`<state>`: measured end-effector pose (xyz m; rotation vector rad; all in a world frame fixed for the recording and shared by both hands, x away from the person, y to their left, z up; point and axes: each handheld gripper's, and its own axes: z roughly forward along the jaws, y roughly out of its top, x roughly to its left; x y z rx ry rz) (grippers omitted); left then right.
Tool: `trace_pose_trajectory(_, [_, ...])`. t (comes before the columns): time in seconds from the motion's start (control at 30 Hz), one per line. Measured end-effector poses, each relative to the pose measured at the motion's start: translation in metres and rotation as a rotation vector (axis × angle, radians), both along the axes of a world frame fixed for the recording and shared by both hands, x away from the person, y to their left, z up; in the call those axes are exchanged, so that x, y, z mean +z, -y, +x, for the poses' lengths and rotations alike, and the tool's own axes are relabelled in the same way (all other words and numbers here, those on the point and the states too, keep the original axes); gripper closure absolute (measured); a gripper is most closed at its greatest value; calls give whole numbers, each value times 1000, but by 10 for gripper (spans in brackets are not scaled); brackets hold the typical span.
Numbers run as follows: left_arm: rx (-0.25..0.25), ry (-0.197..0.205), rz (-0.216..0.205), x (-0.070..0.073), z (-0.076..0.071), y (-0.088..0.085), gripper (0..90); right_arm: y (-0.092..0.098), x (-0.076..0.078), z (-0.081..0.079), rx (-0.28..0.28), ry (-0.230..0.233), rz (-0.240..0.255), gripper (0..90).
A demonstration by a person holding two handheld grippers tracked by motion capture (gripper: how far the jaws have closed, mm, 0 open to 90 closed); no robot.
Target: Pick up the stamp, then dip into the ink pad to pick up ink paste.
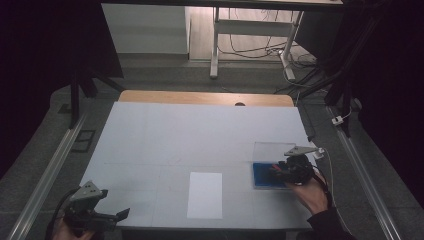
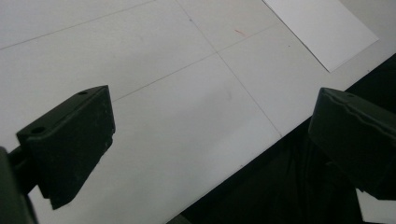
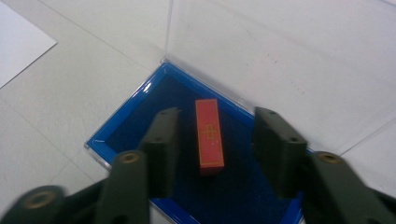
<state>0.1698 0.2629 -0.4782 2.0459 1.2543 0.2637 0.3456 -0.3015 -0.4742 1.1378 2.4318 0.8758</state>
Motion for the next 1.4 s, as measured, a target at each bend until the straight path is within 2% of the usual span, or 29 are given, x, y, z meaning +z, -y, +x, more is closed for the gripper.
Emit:
trace_pose_trajectory(0.07, [1, 0, 0, 0, 0, 0, 8, 0, 0, 1, 13, -6, -7, 675])
trace_pose_trajectory(0.13, [0, -1, -2, 0, 0, 0, 8, 0, 0, 1, 14, -10, -6, 695])
trace_pose_trajectory(0.2, [0, -1, -3, 0, 0, 0, 8, 0, -1, 2, 25, -21, -8, 770])
trace_pose_trajectory(0.3, [-1, -1, -3, 0, 0, 0, 8, 0, -1, 3, 30, -22, -11, 795])
trace_pose_trajectory(0.47, [-1, 1, -2, 0, 0, 0, 9, 1, -1, 4, 18, -35, 0, 800])
trace_pose_trajectory(0.6, [-2, 1, -1, 0, 0, 0, 9, 1, 2, 1, 24, -17, 4, 801])
trace_pose_trajectory(0.73, [-2, 0, -1, 0, 0, 0, 9, 3, 10, -4, 33, 24, 34, 801])
trace_pose_trajectory(0.87, [-3, 1, -1, 0, 0, 0, 10, 4, 13, -7, 38, 31, 44, 801])
trace_pose_trajectory(1.07, [-4, 1, -1, 0, 0, 1, 11, 8, 13, -9, 10, 21, 95, 801])
trace_pose_trajectory(1.2, [-5, 0, 1, 0, 0, 0, 11, 8, 14, -9, 2, 22, 104, 801])
trace_pose_trajectory(1.4, [-7, 3, -2, 0, 0, 0, 13, 7, 15, -9, -4, 27, 91, 801])
